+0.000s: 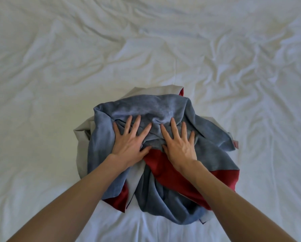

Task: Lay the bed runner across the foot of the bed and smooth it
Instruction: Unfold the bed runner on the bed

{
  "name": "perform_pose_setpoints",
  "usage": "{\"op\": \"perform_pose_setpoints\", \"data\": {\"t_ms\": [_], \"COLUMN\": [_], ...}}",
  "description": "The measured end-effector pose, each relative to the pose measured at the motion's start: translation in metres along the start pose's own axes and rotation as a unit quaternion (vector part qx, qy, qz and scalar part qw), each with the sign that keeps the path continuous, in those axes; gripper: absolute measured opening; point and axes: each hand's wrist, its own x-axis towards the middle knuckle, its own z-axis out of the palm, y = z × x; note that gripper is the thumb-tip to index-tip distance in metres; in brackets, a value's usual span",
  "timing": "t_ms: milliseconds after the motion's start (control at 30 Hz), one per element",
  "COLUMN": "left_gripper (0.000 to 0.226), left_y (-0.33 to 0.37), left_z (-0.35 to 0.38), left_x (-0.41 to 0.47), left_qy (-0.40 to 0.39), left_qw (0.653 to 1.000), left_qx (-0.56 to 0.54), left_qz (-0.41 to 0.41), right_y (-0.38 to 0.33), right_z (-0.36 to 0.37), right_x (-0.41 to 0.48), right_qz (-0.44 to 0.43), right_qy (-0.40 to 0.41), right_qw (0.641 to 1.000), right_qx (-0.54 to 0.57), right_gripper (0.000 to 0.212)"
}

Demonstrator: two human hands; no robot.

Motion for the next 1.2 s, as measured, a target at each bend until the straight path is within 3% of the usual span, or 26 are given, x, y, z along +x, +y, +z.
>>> {"op": "perform_pose_setpoints", "data": {"t_ms": [200, 333, 467, 667, 833, 1067, 1200], "left_gripper": [0.080, 0.081, 0.088, 0.091, 0.077, 0.055, 0.043], "left_y": [0.002, -0.003, -0.015, -0.022, -0.051, -0.087, -0.110], "left_z": [-0.023, -0.027, -0.026, -0.022, -0.034, -0.064, -0.091], "left_x": [-0.043, -0.093, -0.136, -0.163, -0.177, -0.217, -0.241], "left_qy": [0.017, 0.017, 0.009, -0.037, 0.008, 0.091, 0.142], "left_qw": [1.000, 1.000, 0.996, 0.960, 0.945, 0.931, 0.922], "left_qx": [0.002, 0.015, 0.013, -0.111, -0.176, -0.213, -0.210], "left_qz": [0.011, 0.005, -0.088, -0.254, -0.276, -0.283, -0.292], "right_y": [-0.028, -0.057, -0.086, -0.124, -0.140, -0.177, -0.203], "right_z": [-0.022, -0.020, -0.017, -0.009, -0.003, -0.018, -0.043], "right_x": [-0.032, -0.057, -0.071, -0.077, -0.082, -0.094, -0.097], "right_qz": [0.020, -0.014, -0.077, -0.134, -0.171, -0.174, -0.146], "right_qy": [0.018, 0.023, 0.014, 0.002, 0.004, 0.034, 0.085], "right_qw": [1.000, 1.000, 0.997, 0.991, 0.985, 0.984, 0.985], "right_qx": [0.011, 0.005, 0.005, -0.018, -0.015, 0.035, 0.044], "right_gripper": [0.074, 0.068, 0.065, 0.067, 0.056, 0.080, 0.078]}}
